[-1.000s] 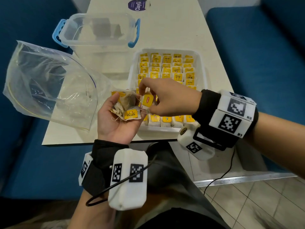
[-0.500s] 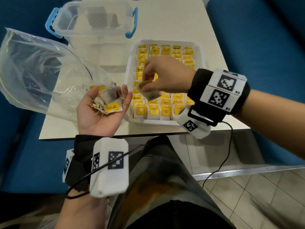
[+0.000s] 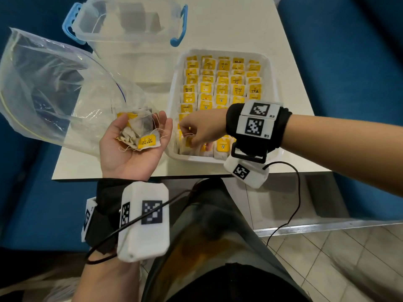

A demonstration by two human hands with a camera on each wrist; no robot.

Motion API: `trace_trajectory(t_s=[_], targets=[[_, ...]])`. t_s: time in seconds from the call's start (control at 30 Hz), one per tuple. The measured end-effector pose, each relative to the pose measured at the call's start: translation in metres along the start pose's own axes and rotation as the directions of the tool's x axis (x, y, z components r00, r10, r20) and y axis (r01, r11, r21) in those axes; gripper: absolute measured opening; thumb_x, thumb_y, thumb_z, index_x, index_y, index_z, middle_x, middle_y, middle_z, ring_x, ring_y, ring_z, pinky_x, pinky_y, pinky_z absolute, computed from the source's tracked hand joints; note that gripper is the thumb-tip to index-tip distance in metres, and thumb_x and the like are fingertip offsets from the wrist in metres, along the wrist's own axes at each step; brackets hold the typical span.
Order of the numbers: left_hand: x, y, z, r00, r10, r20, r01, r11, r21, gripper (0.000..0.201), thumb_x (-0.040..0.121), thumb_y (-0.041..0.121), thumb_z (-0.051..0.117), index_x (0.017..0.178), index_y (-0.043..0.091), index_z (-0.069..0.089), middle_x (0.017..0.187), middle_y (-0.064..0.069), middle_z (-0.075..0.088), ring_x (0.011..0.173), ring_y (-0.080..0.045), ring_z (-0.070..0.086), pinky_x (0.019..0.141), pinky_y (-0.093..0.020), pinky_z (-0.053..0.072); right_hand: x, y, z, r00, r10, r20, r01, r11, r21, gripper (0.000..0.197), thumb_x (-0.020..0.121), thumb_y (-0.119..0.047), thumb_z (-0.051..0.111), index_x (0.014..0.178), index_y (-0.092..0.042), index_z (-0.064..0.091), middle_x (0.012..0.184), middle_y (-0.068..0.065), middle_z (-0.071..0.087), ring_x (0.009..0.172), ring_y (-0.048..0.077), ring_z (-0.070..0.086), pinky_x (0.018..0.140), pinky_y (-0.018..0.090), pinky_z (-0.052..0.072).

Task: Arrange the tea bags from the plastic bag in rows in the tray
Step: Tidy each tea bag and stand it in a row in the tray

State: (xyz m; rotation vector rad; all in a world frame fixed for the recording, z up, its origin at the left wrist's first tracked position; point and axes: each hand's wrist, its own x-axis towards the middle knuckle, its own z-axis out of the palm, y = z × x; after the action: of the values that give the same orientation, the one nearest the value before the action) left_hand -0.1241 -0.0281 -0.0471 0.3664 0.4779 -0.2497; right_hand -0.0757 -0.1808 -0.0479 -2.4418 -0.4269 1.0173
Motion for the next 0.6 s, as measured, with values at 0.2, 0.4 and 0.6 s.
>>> trace_trajectory(t_s=[0.2,0.4,0.6], targets=[[-0.001,-0.001,-0.001,1.0,-0.015,-0.002,0.015,1.0,-0.001,0.026,0.073,0.017,0.056,0.091,-0.001,0.062,0.095,-0.018,0.062,0.083,-0.033,0.065,0.09,-0.046,0.048,0.003,-0.006,0.002,1.0,0.005,0.02,-0.005,1.0,0.009,0.025,0.089,-0.001,0.054,0.073,-0.019,0.044,0.081,0.002,0.049,0.061,0.014,0.059,0.051,0.02,0.053],[-0.002,-0.002,-0.002,1.0,-0.008,0.004,0.008,1.0,-0.023,0.027,0.073,0.016,0.057,0.093,0.0,0.062,0.094,-0.018,0.064,0.086,-0.032,0.064,0.086,-0.049,0.051,-0.002,-0.016,0.002,0.999,0.012,-0.045,-0.021,0.982,-0.186,0.009,0.083,-0.009,0.064,0.088,-0.015,0.061,0.079,0.0,0.058,0.05,0.006,0.053,0.04,0.011,0.041],[-0.003,-0.002,-0.002,1.0,-0.005,0.009,0.005,1.0,-0.024,0.025,0.073,0.017,0.057,0.09,0.0,0.061,0.089,-0.018,0.065,0.086,-0.03,0.063,0.082,-0.051,0.05,-0.002,-0.015,0.0,0.996,0.085,-0.033,-0.087,0.993,-0.081,0.019,0.088,-0.005,0.058,0.106,0.0,0.06,0.075,0.01,0.066,0.05,0.014,0.058,0.052,0.022,0.053]])
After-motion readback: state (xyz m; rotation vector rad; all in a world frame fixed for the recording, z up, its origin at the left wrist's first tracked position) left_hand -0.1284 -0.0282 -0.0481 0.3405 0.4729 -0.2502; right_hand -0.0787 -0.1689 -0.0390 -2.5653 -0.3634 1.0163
